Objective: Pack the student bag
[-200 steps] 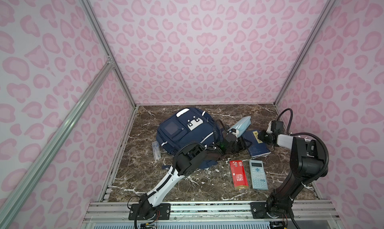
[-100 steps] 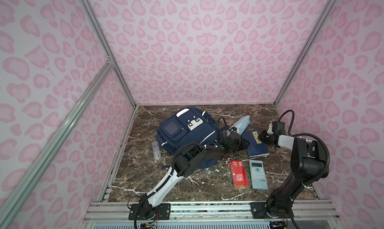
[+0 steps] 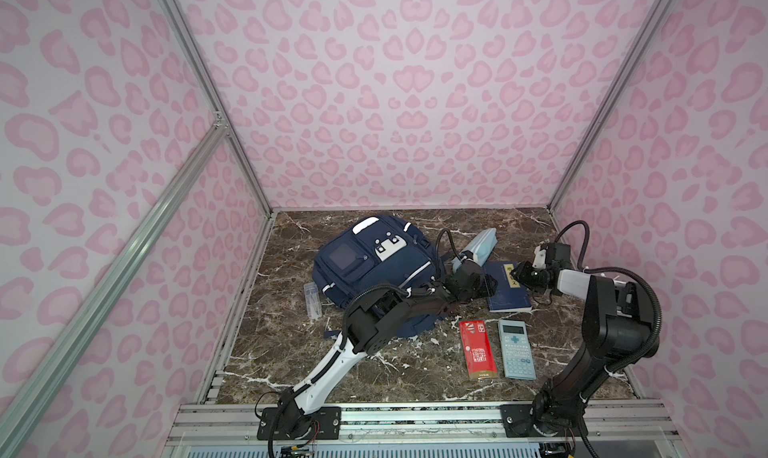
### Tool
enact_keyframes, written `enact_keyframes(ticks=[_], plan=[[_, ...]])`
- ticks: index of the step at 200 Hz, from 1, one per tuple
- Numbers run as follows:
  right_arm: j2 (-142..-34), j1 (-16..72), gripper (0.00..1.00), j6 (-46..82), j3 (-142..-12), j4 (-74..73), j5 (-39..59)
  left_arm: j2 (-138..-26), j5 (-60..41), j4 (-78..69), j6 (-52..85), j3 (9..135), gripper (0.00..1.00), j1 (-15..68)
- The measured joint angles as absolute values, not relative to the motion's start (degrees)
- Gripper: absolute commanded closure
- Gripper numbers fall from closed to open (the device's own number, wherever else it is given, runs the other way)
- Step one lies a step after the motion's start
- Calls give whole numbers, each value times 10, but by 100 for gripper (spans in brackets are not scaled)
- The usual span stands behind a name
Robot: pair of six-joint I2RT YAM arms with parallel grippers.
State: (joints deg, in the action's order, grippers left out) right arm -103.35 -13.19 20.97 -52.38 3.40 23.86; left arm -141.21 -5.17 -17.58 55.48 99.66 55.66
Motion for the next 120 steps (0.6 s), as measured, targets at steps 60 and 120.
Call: enact_keyframes(ticks=[60, 120], plan=[[-1023, -143, 99, 230, -501, -16, 262, -1413, -51, -180, 556, 995, 42, 554], [-1006, -150, 90, 260, -481, -15, 290, -1415, -30, -222, 564, 977, 42, 545]])
